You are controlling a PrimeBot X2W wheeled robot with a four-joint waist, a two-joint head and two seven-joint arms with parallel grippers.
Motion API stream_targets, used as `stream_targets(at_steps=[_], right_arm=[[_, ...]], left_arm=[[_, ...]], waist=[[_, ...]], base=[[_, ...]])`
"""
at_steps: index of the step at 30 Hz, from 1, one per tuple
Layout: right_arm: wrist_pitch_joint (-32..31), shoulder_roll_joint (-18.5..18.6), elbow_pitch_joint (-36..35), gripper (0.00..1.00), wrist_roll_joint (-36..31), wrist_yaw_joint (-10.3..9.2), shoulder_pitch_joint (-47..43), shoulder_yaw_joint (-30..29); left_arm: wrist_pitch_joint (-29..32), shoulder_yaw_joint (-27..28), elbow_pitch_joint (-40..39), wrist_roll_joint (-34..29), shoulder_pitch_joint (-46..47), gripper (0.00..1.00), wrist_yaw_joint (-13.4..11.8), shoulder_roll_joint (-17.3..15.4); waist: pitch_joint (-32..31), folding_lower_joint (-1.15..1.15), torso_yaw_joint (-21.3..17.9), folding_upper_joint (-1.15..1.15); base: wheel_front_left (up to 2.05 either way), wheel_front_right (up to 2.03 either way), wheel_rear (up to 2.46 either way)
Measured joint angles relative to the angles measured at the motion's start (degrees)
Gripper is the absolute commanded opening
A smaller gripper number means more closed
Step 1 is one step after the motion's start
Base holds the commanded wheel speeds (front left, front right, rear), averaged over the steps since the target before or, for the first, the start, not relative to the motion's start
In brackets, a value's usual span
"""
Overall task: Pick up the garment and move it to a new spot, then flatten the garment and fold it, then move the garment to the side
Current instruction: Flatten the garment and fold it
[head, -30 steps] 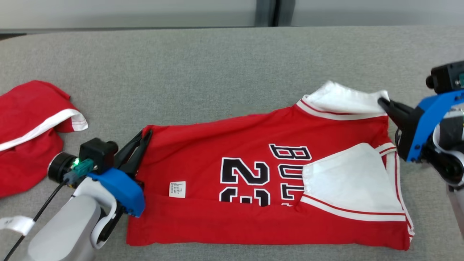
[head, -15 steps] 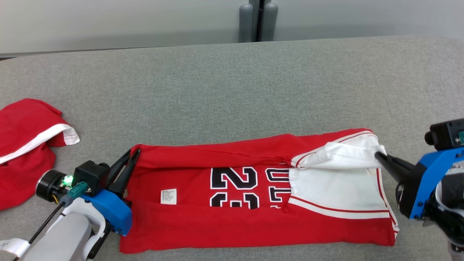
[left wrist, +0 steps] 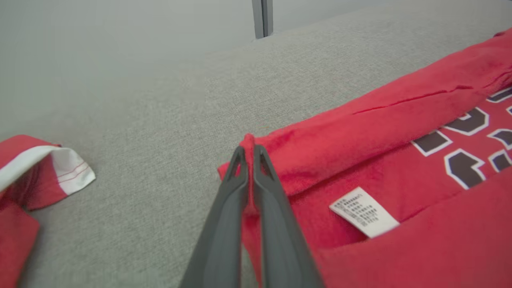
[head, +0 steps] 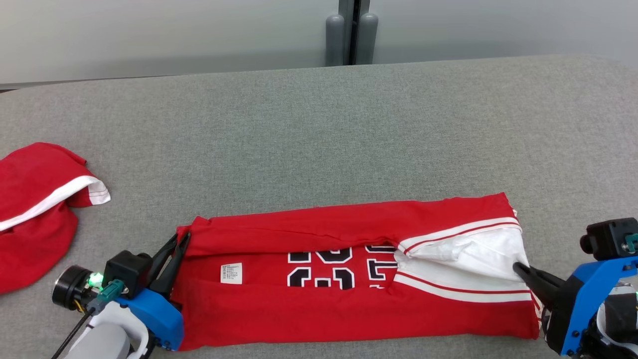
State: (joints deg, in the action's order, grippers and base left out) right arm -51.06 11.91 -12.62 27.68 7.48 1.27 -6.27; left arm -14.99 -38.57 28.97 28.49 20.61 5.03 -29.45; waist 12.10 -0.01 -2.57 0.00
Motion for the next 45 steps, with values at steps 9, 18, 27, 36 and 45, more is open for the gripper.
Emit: stream_targets(at_steps=[9,18,27,36,45], right_arm=[[2.83,-2.16,-0.4,1.0,-3.98,0.0,-2.72,-1.89],[13.25,-5.97,2.41,1.0,-7.1,0.0,-2.57,-5.79],[19.72,-8.02,12.81,1.0,-10.42,0.0,1.82,-7.54],[21.34,-8.79,28.58,1.0,-17.5,0.0,9.31,-10.23],[20.38,-8.88,36.8,1.0,-17.31,-0.01,12.27,-10.06]], left_arm=[[-0.01,7.04,-1.08,2.67,-3.76,1.0,-2.29,4.55],[0.0,16.34,-6.88,4.68,-8.79,1.0,-5.25,9.94],[-0.01,21.04,-9.29,2.04,-10.29,1.0,-5.15,11.78],[0.24,21.23,-10.39,0.13,-10.77,1.0,-4.69,10.83],[0.36,21.16,-10.82,0.25,-10.0,1.0,-5.06,10.84]], waist=[[-0.96,0.0,0.86,0.0],[-3.42,0.0,2.32,0.0],[-5.69,0.0,3.11,0.0],[-5.81,0.0,4.39,0.0],[-4.55,0.01,5.73,0.0]], base=[[0.0,0.0,0.0],[0.0,0.0,0.0],[0.0,0.0,0.0],[0.0,0.0,0.0],[0.0,0.0,0.0]])
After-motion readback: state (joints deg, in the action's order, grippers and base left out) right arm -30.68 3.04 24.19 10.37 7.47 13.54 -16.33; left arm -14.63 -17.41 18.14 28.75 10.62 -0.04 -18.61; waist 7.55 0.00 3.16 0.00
